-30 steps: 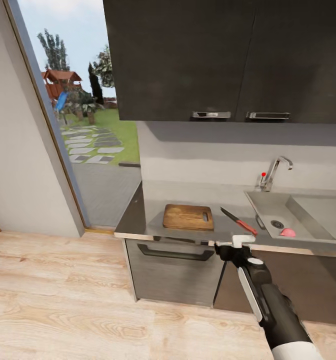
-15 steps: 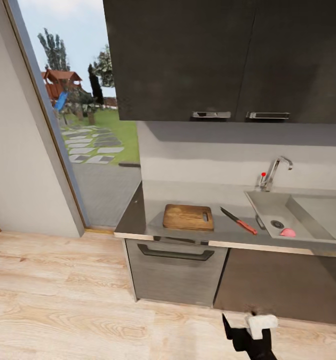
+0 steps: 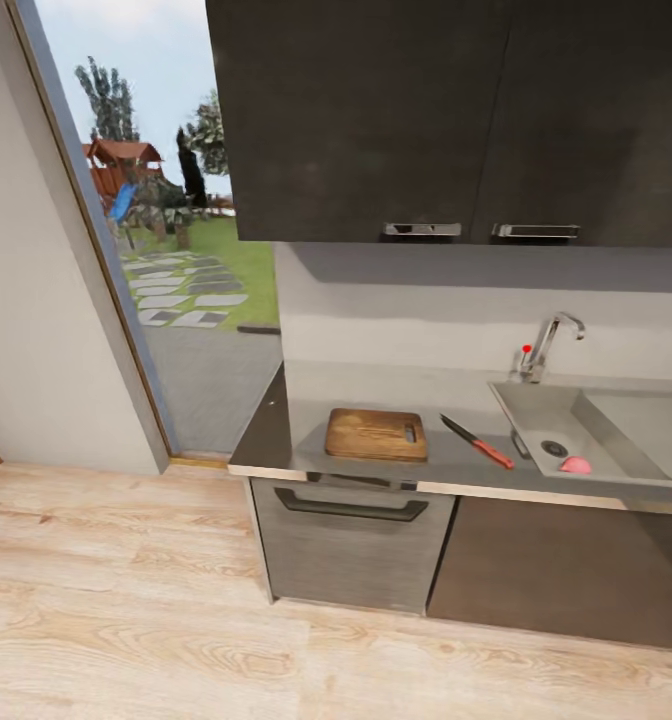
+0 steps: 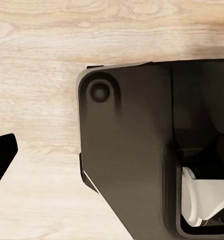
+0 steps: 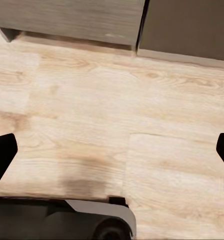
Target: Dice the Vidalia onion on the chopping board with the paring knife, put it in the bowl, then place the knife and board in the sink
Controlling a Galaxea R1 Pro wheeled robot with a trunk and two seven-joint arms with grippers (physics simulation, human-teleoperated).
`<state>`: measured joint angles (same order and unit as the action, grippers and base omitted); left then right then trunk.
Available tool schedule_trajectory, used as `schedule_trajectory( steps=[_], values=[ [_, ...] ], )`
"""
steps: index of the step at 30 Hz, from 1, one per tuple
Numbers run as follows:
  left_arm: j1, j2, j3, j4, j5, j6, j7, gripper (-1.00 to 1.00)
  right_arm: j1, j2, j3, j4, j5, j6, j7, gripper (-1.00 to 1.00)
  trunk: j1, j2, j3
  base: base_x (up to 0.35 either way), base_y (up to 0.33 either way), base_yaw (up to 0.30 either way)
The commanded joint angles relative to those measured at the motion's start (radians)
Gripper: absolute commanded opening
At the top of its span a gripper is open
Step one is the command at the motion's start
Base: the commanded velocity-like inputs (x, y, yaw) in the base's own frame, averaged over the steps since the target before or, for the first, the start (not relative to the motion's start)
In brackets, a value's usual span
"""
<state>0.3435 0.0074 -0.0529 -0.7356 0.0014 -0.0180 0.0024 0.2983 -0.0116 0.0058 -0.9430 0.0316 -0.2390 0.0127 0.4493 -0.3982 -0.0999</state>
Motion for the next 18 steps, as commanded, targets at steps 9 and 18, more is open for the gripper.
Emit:
schedule_trajectory(
  steps=[9, 18],
  values=[
    [0.000, 0.001, 0.002, 0.003, 0.000, -0.063, 0.002, 1.00, 0.000, 0.001, 0.000, 0.030, -0.019, -0.055, 0.001, 1.00, 0.001, -0.002, 0.001, 0.000, -0.228, -0.116],
    [0.000, 0.000, 0.002, 0.010, 0.000, -0.069, 0.002, 1.00, 0.000, 0.001, 0.000, 0.032, -0.021, -0.059, 0.001, 1.00, 0.001, -0.002, 0.002, 0.000, -0.311, -0.055]
  ],
)
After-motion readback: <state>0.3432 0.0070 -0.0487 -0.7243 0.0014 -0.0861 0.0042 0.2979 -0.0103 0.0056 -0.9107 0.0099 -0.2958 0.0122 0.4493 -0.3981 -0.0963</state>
